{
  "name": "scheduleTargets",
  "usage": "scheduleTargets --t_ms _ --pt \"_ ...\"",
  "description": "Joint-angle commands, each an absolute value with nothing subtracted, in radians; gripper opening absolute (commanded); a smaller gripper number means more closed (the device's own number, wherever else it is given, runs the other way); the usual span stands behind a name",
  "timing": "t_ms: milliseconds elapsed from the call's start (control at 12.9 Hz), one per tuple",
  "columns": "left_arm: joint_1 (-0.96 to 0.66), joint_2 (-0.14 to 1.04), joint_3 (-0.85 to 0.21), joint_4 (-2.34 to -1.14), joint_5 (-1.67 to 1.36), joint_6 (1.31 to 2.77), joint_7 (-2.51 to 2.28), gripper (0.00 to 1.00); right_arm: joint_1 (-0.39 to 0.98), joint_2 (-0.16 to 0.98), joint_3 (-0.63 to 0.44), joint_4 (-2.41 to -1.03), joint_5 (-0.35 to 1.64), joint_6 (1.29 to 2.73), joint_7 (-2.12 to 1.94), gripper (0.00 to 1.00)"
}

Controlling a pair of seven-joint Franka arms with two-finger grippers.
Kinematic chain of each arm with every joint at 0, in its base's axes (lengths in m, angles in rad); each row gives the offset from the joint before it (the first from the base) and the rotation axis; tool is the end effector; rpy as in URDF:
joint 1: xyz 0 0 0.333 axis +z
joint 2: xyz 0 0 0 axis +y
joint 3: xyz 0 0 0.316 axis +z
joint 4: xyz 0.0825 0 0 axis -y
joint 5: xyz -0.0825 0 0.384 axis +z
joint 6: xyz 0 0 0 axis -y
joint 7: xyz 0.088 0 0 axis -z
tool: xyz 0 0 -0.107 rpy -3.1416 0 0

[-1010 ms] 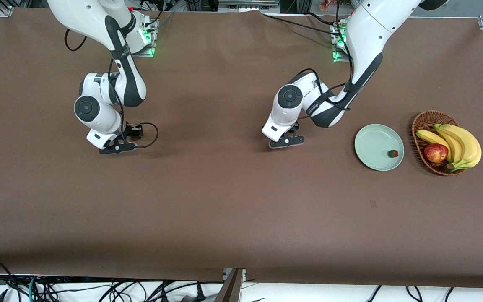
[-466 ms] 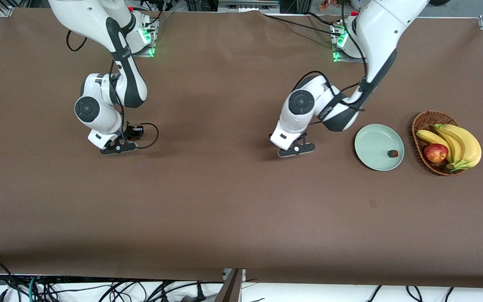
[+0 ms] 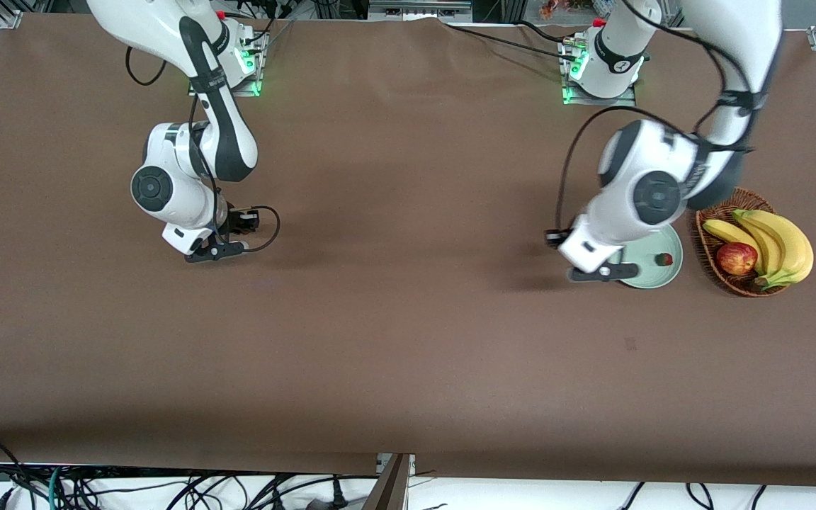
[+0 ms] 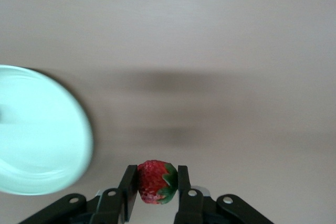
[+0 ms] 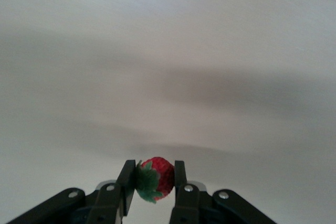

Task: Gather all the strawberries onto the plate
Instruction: 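Drop the left gripper's strawberry on the plate while the right gripper releases another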

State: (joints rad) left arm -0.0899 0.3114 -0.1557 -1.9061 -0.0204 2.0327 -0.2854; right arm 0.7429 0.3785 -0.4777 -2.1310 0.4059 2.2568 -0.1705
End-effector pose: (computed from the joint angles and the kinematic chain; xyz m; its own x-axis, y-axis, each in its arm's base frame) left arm 0.5811 -0.1428 0.3238 0.9802 0.0516 -0.1912 0.0546 -0.9985 0.0104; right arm 0.5296 0.1538 0.2319 0.9695 0.1655 -0.1806 0.1457 -0.9822 -0.1182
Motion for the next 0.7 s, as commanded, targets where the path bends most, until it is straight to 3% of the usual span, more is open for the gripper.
scheduleTargets --t_ms 0,233,621 --pt "-0.095 0.271 -0.031 -1.991 -0.054 2.042 -0.065 0.15 0.747 0.368 -0.424 -1.998 0.475 2.155 -0.056 0.28" --pt "-0.095 0.293 0.075 -2.081 -0.052 2.196 0.096 0.15 0.781 0.423 -0.293 -1.822 0.482 2.164 0.301 0.28" --pt "-0.081 0.393 0.121 -2.128 -0.054 2.370 0.187 0.16 0.908 0.700 -0.215 -1.433 0.471 2.203 0.824 0.29"
